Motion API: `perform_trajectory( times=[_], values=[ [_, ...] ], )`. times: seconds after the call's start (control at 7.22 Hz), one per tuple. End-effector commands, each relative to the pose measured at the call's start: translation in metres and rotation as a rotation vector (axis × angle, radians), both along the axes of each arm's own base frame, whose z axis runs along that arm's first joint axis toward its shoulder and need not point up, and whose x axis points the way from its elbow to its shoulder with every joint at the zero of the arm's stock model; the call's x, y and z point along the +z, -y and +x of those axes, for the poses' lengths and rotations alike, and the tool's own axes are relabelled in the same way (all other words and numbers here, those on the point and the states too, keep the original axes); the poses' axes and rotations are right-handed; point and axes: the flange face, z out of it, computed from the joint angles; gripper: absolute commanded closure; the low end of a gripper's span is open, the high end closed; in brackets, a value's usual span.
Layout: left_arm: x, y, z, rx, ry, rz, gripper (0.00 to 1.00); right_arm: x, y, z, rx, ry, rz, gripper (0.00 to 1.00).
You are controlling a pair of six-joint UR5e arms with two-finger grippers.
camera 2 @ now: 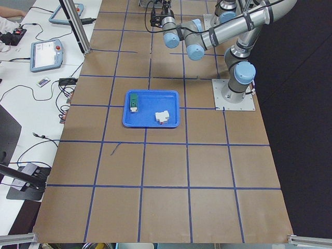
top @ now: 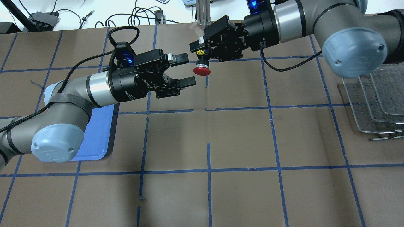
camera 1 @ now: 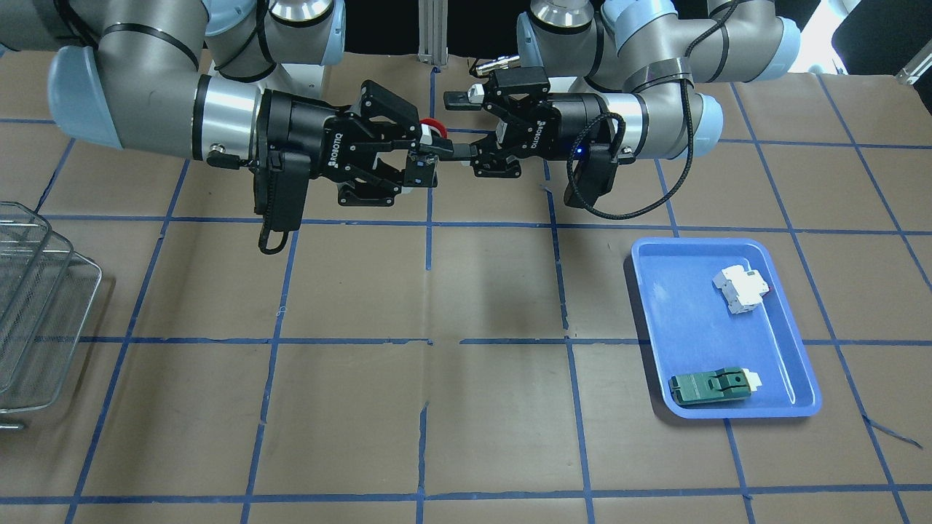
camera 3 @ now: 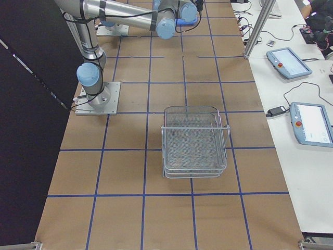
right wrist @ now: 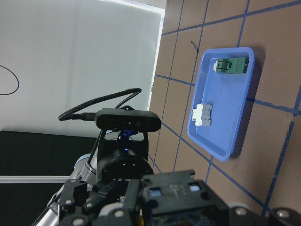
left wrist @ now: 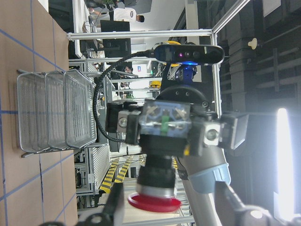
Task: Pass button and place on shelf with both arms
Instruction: 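Carry the button with the right gripper to the mesh basket while the left arm withdraws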
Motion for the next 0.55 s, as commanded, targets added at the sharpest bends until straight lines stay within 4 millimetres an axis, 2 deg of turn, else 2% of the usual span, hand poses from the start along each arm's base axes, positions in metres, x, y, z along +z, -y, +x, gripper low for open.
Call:
perform_trajectory(
  times=[0.0,0.14,0.28,0.42],
  values=[
    [0.007,0.008,0.011,0.003,0.052,0.029,0.00,0.007,-0.003,-0.006,0.015,-0.134,-0.035,0.96],
    [0.006,0.023,0.042,0.052,0.232,0.053,0.00,0.018,0.000,-0.011,0.016,-0.201,-0.063,0.95],
    [0.006,0.042,0.085,0.152,0.431,0.060,0.00,0.034,-0.004,-0.023,0.018,-0.340,-0.114,0.95],
    [0.009,0.055,0.106,0.192,0.593,0.059,0.00,0.048,-0.013,-0.038,0.003,-0.458,-0.151,0.95]
  ],
)
